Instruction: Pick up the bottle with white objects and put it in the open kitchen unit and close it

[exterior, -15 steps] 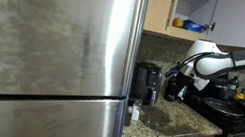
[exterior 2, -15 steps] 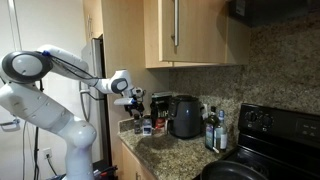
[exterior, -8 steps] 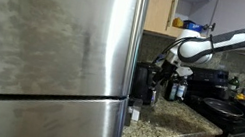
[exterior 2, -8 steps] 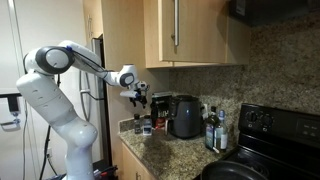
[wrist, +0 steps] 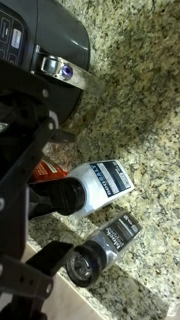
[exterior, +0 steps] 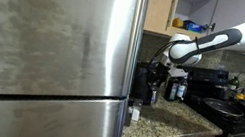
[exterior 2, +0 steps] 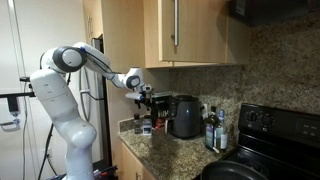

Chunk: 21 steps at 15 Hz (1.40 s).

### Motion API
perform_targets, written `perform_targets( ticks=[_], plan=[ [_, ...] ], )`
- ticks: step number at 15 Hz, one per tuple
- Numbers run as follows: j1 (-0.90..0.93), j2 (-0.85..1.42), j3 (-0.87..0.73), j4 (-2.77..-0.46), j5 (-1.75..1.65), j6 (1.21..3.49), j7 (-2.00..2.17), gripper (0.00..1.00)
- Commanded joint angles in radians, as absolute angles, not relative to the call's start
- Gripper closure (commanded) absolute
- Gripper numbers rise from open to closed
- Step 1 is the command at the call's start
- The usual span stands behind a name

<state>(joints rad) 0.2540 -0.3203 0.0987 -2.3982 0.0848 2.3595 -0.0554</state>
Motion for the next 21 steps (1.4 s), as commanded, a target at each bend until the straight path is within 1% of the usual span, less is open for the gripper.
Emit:
perform_targets(
  ticks=[1,3,4,8,17,21],
  plan=[
    [0.233,-0.17,0.114,-2.283,0.112,2.36,-0.061,0.0],
    [0.236,-0.138,0.118,-2.261,0.134,2.358,-0.069,0.0],
    [0.228,-0.187,0.123,-2.303,0.111,2.359,-0.056,0.0],
    [0.219,-0.107,0.131,-2.256,0.083,2.359,-0.02,0.0],
    [0.234,0.055,0.175,-2.19,-0.049,2.472,0.093,0.0],
    [0.24,0.1,0.175,-2.157,-0.095,2.479,0.154,0.0]
  ],
)
